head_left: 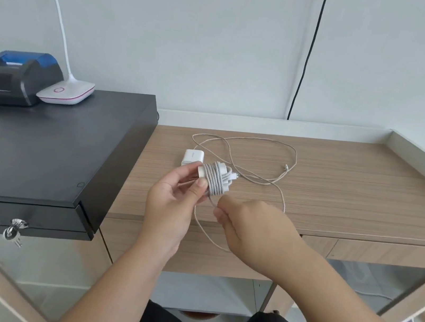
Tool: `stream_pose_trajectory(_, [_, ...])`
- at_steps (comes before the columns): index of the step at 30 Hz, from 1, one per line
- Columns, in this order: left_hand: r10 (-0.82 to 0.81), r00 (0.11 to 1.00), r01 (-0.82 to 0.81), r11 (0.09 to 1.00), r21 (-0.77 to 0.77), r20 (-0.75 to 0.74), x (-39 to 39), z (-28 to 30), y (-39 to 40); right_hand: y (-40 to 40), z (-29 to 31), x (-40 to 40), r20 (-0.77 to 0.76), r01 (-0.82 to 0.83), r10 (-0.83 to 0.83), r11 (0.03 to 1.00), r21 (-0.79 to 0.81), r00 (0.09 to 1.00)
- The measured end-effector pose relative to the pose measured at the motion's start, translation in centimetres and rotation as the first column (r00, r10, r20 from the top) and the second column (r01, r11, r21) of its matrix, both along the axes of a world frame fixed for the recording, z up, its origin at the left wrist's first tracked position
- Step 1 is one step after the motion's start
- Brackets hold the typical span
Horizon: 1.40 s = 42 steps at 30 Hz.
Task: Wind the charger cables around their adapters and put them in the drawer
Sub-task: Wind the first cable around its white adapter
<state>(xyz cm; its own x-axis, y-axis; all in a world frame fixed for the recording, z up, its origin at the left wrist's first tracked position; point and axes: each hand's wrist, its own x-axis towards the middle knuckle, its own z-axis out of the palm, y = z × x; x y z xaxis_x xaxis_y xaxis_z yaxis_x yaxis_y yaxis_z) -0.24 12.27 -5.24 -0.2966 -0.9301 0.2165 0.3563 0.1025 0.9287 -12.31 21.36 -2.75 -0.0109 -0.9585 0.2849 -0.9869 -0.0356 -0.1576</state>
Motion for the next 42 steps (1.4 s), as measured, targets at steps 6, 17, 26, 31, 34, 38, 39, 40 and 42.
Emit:
stream_pose_trajectory(6, [0.050,0.981,-0.031,0.994,-0.102,0.190,0.0,-0.2,-0.1,-0.4,0.6,-1.3,-0.176,-0.188,0.131,0.911,-0.367,0.976])
stream_pose_trajectory(17, [0.141,0.936,-0.073,0.974,-0.213,0.322,-0.6,0.2,-0.1,-2.1,0.0,-3.8,0.037,-0.203,0.238,0.889,-0.410,0.970])
stream_pose_trajectory(26, [0.125,0.982,-0.094,0.973,-0.210,0.140,-0.8,1.9,-1.8,-5.6,-0.6,-3.3,0.266,-0.076,0.292,0.792,-0.606,0.919])
stream_pose_trajectory(31, [0.048,0.996,-0.051,0.998,-0.030,-0.078,-1.9,2.7,-1.9,-6.6,0.3,-2.1,0.532,0.085,0.348,0.773,-0.629,0.772])
stream_pose_trajectory(34, [0.028,0.981,-0.025,0.999,0.020,-0.191,-2.6,2.5,-1.5,-6.9,0.5,-0.9,0.758,0.201,0.349,0.826,-0.526,0.551])
stream_pose_trajectory(38, [0.009,0.970,0.016,0.995,0.100,-0.244,-3.3,2.6,-1.2,-6.8,0.8,0.1,0.835,0.223,0.384,0.841,-0.492,0.395])
stream_pose_trajectory(39, [0.007,0.973,0.015,0.996,0.093,-0.229,-3.4,2.6,-1.3,-6.8,0.8,0.1,0.841,0.211,0.392,0.847,-0.488,0.372])
stream_pose_trajectory(40, [0.012,0.977,0.004,0.997,0.076,-0.214,-3.5,2.6,-1.3,-6.8,0.7,0.0,0.845,0.193,0.395,0.855,-0.482,0.361])
stream_pose_trajectory(42, [0.039,0.979,-0.032,0.999,0.041,-0.199,-3.4,2.6,-1.5,-6.8,0.7,0.0,0.841,0.167,0.390,0.864,-0.475,0.375])
